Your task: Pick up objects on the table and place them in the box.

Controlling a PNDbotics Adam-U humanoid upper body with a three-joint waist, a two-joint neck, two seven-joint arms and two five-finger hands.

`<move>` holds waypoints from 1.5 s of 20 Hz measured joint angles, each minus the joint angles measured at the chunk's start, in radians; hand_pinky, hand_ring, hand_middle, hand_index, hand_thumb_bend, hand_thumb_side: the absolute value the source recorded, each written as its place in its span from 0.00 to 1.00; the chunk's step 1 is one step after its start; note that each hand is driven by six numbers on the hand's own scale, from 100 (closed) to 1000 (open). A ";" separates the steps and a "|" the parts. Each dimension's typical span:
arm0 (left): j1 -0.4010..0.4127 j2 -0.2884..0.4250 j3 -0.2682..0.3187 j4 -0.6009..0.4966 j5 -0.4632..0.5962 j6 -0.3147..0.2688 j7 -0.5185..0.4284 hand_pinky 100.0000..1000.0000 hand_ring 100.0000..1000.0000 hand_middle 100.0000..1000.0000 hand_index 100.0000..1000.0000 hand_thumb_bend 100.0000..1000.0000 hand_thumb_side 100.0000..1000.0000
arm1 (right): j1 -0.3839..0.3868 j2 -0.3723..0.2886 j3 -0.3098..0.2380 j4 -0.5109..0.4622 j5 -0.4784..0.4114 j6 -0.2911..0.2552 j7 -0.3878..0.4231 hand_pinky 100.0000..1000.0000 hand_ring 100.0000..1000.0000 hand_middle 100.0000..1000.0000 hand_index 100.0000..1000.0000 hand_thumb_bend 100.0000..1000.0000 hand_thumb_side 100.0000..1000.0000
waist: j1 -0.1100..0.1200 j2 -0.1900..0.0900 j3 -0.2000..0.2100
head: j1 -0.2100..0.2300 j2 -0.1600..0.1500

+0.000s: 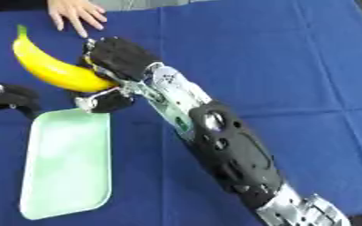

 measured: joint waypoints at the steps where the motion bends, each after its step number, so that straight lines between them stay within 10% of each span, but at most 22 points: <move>1: -0.002 0.000 0.000 0.000 0.000 0.000 0.000 0.54 0.70 0.78 0.83 0.00 0.73 | 0.008 0.000 0.005 0.013 0.000 -0.007 0.002 0.00 0.00 0.05 0.27 0.00 0.53 | 0.001 0.000 0.001 | -0.004 0.000; 30: -0.011 0.000 -0.006 0.000 0.000 -0.005 0.005 0.54 0.70 0.78 0.83 0.00 0.72 | 0.064 0.040 0.074 0.138 0.027 -0.121 0.009 0.00 0.00 0.06 0.28 0.00 0.53 | 0.002 -0.001 0.020 | -0.008 0.000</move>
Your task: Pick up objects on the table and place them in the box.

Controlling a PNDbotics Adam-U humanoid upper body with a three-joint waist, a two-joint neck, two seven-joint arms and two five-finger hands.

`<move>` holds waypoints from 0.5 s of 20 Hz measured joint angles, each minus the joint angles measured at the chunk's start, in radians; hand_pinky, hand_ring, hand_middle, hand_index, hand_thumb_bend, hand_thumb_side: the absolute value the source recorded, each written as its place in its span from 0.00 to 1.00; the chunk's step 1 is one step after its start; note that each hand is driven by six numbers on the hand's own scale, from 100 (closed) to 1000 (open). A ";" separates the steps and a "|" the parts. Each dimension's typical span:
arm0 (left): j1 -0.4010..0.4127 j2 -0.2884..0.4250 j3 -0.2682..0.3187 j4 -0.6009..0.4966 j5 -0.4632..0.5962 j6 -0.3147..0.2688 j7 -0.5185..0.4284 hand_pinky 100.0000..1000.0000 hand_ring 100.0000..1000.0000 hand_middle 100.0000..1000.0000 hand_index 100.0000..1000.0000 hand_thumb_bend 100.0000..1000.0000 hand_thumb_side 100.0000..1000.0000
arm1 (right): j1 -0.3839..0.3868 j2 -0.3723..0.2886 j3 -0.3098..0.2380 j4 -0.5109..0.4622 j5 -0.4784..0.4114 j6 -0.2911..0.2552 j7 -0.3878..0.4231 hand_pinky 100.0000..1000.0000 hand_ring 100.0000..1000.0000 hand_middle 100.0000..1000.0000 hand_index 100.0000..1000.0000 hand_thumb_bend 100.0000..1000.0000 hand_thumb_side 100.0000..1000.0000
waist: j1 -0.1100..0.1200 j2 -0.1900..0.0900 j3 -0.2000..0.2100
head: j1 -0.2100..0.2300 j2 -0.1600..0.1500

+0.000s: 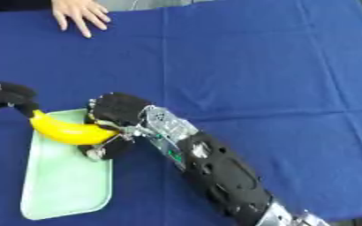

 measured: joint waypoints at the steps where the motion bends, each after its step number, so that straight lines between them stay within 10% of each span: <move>1: 0.000 0.000 0.000 0.000 0.000 0.000 0.000 0.54 0.70 0.78 0.83 0.00 0.72 | 0.000 0.001 0.000 0.000 -0.001 -0.001 0.001 0.00 0.00 0.06 0.28 0.00 0.53 | 0.000 0.000 0.000 | 0.000 0.000; 6: 0.000 0.000 0.000 0.000 0.000 0.000 0.000 0.54 0.70 0.78 0.83 0.00 0.72 | 0.000 0.004 0.006 0.001 -0.002 -0.006 0.006 0.00 0.01 0.08 0.29 0.00 0.55 | 0.000 0.000 -0.002 | 0.000 0.000; 10: 0.000 0.000 0.000 0.000 0.000 0.000 0.000 0.54 0.70 0.78 0.83 0.00 0.72 | 0.000 0.004 0.006 0.001 -0.007 -0.014 0.010 0.00 0.20 0.25 0.43 0.00 0.83 | 0.000 0.000 -0.002 | 0.000 0.000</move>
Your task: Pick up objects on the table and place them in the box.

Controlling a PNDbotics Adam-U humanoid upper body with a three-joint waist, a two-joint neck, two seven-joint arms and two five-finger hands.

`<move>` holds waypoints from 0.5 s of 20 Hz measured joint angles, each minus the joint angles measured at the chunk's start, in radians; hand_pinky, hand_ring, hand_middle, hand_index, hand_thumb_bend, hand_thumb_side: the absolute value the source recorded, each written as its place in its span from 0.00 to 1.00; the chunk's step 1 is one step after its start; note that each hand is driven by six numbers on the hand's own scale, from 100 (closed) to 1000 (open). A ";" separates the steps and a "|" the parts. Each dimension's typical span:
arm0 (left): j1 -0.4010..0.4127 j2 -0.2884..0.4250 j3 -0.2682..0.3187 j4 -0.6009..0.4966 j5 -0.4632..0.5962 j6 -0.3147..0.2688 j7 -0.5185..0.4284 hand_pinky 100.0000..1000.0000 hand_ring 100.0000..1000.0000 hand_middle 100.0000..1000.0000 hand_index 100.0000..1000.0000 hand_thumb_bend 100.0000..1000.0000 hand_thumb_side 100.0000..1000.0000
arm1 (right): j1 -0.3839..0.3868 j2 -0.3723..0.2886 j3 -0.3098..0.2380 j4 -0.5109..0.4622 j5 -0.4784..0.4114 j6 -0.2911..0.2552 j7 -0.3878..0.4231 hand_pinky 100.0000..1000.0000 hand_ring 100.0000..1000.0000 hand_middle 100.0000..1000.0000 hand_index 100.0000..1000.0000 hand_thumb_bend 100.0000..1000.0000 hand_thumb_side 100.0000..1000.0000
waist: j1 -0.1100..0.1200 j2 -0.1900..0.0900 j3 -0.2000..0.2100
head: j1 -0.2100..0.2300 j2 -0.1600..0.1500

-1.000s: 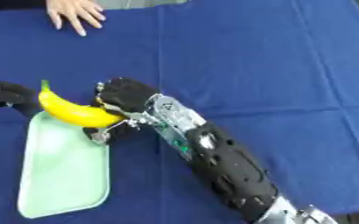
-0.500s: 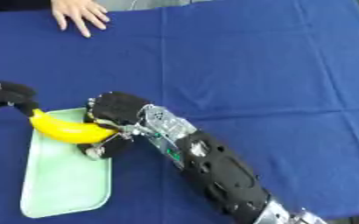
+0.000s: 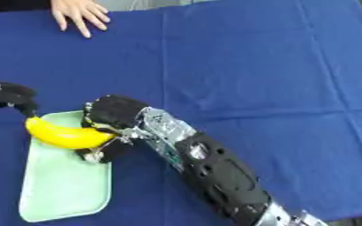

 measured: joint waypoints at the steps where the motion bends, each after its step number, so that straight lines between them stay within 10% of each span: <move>1: 0.000 0.000 0.000 0.000 0.000 0.000 0.000 0.54 0.70 0.78 0.83 0.00 0.72 | 0.000 0.000 0.001 0.000 -0.001 -0.008 0.003 0.00 0.27 0.30 0.46 0.19 0.93 | 0.000 0.000 0.000 | 0.000 0.000; 5: 0.000 0.000 0.000 0.000 0.000 0.000 0.000 0.54 0.70 0.78 0.83 0.00 0.72 | 0.000 0.000 0.002 -0.003 -0.007 -0.053 0.022 0.24 0.52 0.54 0.64 0.58 1.00 | 0.000 0.000 -0.003 | 0.000 0.000; 10: 0.000 0.000 0.000 0.000 0.000 0.000 0.000 0.54 0.70 0.78 0.83 0.00 0.72 | 0.000 0.000 -0.001 -0.005 -0.021 -0.095 0.037 0.36 0.65 0.71 0.75 0.59 1.00 | 0.000 0.000 -0.006 | 0.000 0.000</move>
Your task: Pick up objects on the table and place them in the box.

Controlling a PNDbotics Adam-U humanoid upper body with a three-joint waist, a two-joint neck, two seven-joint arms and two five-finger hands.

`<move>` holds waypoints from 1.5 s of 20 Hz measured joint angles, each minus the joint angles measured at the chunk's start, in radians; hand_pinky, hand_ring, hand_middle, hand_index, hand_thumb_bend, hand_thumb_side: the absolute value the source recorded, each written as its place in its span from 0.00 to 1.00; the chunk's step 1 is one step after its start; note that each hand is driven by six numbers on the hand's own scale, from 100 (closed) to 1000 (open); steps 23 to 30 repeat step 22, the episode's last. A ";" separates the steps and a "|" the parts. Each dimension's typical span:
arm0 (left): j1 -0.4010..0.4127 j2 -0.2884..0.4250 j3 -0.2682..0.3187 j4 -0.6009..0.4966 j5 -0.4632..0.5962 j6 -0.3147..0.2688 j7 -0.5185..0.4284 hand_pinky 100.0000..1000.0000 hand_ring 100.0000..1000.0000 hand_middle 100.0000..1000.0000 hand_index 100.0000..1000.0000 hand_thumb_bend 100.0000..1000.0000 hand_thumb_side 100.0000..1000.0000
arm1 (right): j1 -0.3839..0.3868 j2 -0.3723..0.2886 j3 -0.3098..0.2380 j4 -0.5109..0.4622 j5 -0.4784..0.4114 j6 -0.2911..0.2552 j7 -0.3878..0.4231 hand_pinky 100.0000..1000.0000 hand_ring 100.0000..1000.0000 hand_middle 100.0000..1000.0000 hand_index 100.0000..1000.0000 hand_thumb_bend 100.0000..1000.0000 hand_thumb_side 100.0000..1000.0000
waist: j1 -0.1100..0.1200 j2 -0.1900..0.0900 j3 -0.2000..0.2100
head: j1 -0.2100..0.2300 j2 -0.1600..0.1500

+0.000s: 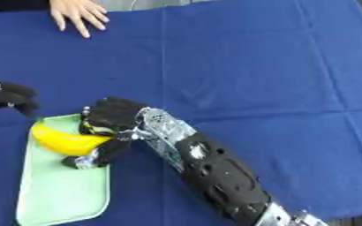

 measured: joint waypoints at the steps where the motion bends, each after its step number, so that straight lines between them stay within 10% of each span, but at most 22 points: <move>1: 0.000 0.000 0.000 0.000 0.000 0.000 0.000 0.54 0.70 0.78 0.83 0.00 0.72 | 0.000 0.000 0.000 0.000 -0.002 -0.005 0.001 0.43 0.71 0.78 0.82 0.60 1.00 | 0.000 0.000 -0.001 | 0.000 0.000; 30: 0.001 0.000 0.000 0.006 0.000 0.000 0.000 0.54 0.70 0.78 0.83 0.00 0.72 | -0.006 -0.011 -0.019 -0.036 -0.079 -0.040 -0.082 0.64 0.83 0.93 0.98 0.63 1.00 | 0.001 0.000 -0.008 | 0.000 0.000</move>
